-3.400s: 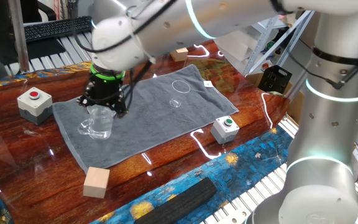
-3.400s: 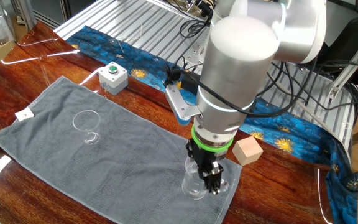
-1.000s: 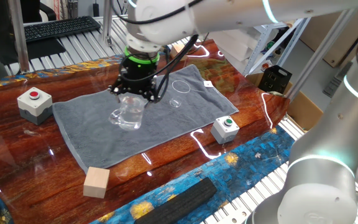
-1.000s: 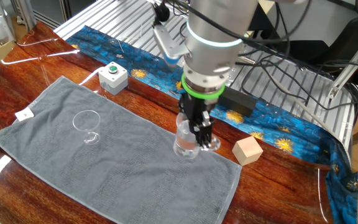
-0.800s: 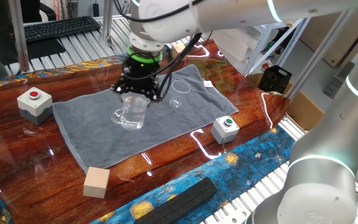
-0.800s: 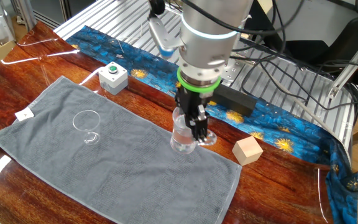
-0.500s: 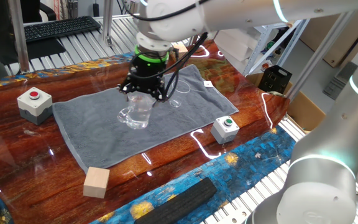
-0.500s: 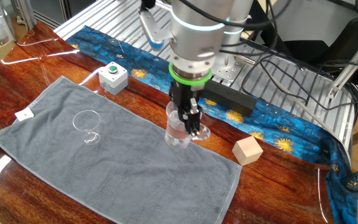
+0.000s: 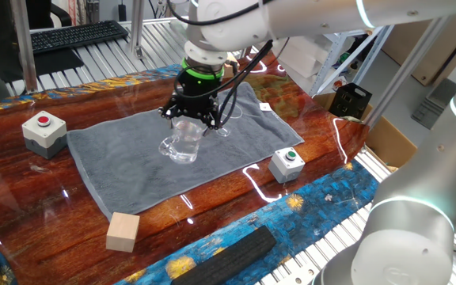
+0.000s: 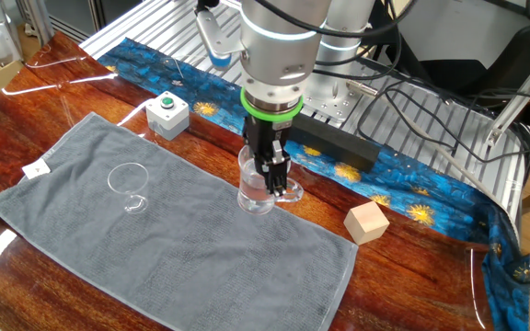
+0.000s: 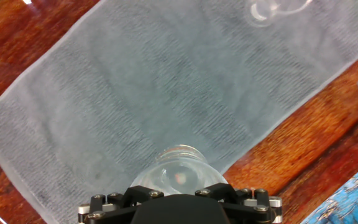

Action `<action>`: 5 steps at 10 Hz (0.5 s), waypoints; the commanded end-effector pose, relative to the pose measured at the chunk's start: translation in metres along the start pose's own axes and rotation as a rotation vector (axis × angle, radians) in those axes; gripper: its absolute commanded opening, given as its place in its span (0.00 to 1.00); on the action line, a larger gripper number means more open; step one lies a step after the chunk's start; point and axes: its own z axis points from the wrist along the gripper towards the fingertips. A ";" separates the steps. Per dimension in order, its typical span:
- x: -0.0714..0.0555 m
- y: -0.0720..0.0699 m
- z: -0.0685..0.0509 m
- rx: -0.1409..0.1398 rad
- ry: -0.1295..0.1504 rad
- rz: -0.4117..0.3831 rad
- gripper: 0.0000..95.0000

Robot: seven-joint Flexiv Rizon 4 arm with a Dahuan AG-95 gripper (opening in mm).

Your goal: Pour the water from one cup into another empty cup

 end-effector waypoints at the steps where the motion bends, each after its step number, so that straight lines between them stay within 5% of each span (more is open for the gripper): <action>1: 0.001 -0.001 -0.001 0.000 0.010 0.007 0.00; 5: 0.001 -0.001 -0.001 0.004 0.019 0.006 0.00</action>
